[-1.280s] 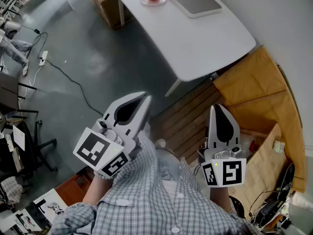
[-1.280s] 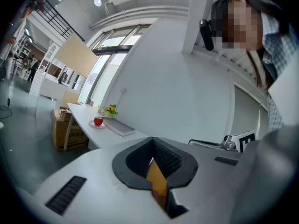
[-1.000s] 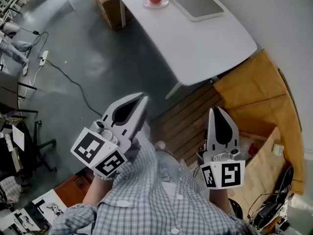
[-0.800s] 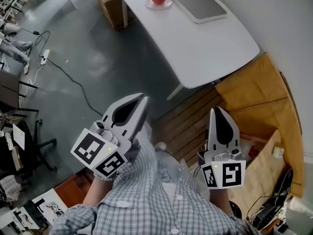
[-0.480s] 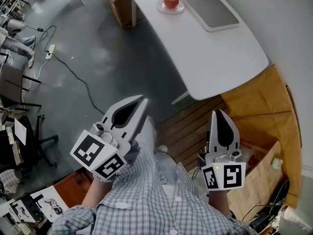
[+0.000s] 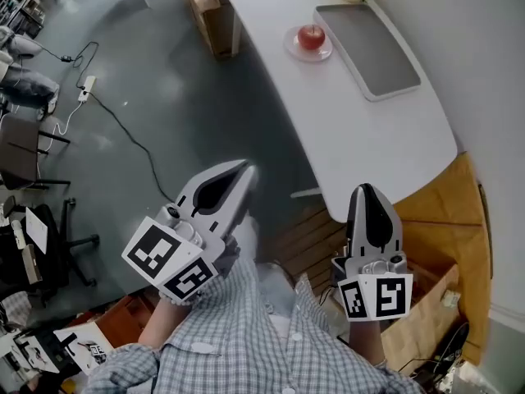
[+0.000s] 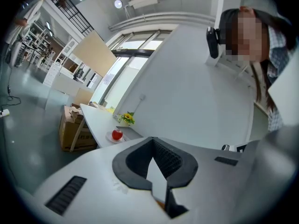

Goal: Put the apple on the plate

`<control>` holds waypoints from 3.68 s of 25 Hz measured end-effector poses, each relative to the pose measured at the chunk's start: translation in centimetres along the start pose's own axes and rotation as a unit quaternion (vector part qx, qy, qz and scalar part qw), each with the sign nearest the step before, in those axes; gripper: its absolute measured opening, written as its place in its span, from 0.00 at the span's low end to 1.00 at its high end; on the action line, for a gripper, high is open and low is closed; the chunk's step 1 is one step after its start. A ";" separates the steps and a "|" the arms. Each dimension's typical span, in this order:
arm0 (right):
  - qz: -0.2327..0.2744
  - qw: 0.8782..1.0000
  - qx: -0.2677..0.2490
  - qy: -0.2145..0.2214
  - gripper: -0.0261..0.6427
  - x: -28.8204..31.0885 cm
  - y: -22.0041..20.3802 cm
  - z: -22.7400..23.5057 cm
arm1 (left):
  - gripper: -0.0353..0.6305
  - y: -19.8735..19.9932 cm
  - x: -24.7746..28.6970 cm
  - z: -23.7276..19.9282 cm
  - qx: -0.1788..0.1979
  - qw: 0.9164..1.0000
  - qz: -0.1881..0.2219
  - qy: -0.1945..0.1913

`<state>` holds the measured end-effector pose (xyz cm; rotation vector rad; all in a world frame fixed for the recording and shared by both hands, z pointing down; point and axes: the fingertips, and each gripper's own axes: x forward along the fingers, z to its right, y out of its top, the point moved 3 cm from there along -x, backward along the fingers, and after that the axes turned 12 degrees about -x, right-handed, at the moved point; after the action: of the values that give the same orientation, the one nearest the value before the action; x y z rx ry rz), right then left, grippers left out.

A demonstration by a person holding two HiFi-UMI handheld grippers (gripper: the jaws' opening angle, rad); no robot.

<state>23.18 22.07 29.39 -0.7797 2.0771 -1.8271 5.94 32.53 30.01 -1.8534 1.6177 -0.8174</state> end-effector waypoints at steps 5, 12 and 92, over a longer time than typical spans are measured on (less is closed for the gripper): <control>0.006 1.000 -0.015 -0.007 0.08 4.8 5.2 -1.5 | 0.07 5.2 1.2 -2.2 0.021 0.999 -0.030 -0.015; 0.005 0.998 -0.028 -0.047 0.08 7.6 9.4 -0.7 | 0.07 11.1 1.7 -4.3 0.045 0.999 -0.015 -0.028; -0.326 0.875 0.325 -0.148 0.09 36.0 -16.8 8.9 | 0.07 3.2 44.3 -31.2 0.208 0.773 -0.599 -0.032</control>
<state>2.06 -6.30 49.54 -1.5296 0.9265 -2.3241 -15.18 -12.07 52.57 -2.3746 -0.0559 -1.4041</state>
